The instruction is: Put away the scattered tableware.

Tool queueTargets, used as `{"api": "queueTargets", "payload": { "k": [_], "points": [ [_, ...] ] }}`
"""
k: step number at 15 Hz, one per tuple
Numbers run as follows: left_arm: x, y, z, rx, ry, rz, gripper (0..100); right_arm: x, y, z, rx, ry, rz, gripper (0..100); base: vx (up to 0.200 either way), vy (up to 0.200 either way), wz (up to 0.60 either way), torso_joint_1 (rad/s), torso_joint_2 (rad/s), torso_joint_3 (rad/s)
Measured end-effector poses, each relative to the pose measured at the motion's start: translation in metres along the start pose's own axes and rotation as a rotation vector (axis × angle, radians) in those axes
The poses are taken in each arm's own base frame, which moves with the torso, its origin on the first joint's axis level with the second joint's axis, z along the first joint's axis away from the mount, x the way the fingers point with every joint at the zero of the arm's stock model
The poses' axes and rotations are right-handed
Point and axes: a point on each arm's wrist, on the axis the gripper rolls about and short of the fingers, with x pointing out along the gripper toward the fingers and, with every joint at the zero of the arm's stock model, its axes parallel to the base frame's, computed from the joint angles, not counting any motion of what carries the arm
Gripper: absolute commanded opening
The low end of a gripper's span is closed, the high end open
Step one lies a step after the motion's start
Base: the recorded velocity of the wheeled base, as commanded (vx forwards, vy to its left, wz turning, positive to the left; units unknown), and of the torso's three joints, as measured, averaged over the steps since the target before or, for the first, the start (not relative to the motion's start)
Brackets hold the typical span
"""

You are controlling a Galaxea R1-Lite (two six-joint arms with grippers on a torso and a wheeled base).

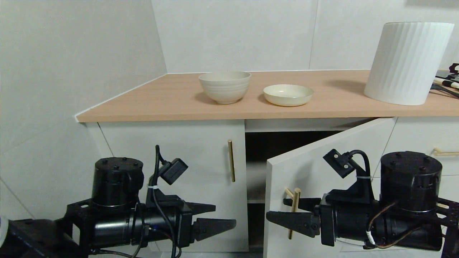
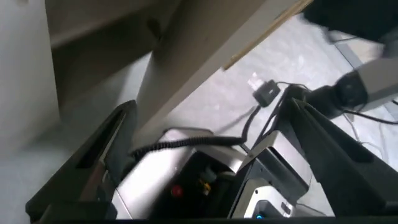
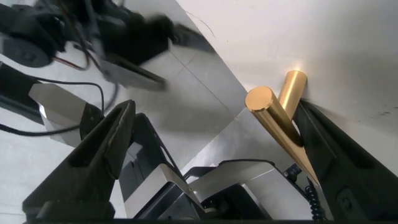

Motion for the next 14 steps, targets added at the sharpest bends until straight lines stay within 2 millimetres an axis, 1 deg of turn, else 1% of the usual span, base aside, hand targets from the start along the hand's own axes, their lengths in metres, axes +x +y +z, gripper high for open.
{"api": "queueTargets", "payload": {
  "k": [2, 3, 4, 6, 8, 11, 13, 14],
  "points": [
    [0.008, 0.002, -0.005, -0.013, 0.019, 0.022, 0, 0.0, 0.0, 0.0, -0.001, 0.0, 0.0, 100, 0.0, 0.0, 0.0, 0.0, 0.0, 0.0],
    [0.012, 0.001, -0.002, -0.004, 0.01, 0.022, 0, 0.0, 0.0, 0.0, -0.001, 0.0, 0.0, 100, 0.0, 0.0, 0.0, 0.0, 0.0, 0.0],
    [0.015, 0.001, 0.002, 0.008, -0.004, 0.016, 0, -0.001, 0.0, 0.0, -0.001, -0.001, -0.001, 100, 0.0, 0.0, 0.0, 0.0, 0.0, 0.0],
    [0.022, -0.001, 0.015, 0.052, -0.054, -0.007, 0, -0.002, 0.0, -0.001, 0.0, -0.001, -0.002, 100, 0.0, 0.0, 0.0, 0.0, 0.0, 0.0],
    [0.032, 0.002, 0.022, 0.073, -0.078, -0.022, 0, -0.003, 0.0, -0.002, 0.0, 0.0, -0.002, 100, 0.0, 0.0, 0.0, 0.0, 0.0, 0.0],
    [0.059, 0.013, 0.029, 0.091, -0.093, -0.039, 0, -0.004, 0.001, -0.002, 0.0, 0.0, -0.002, 100, 0.0, 0.0, 0.0, 0.0, 0.0, 0.0],
    [0.084, 0.022, 0.035, 0.1, -0.126, -0.044, 0, -0.005, 0.001, -0.002, 0.0, -0.001, -0.002, 100, 0.0, 0.0, 0.0, 0.0, 0.0, 0.0],
    [0.097, 0.022, 0.039, 0.108, -0.15, -0.046, 0, -0.005, 0.001, -0.002, 0.0, -0.001, -0.002, 100, 0.0, 0.0, 0.0, 0.0, 0.0, 0.0]
  ]
}}
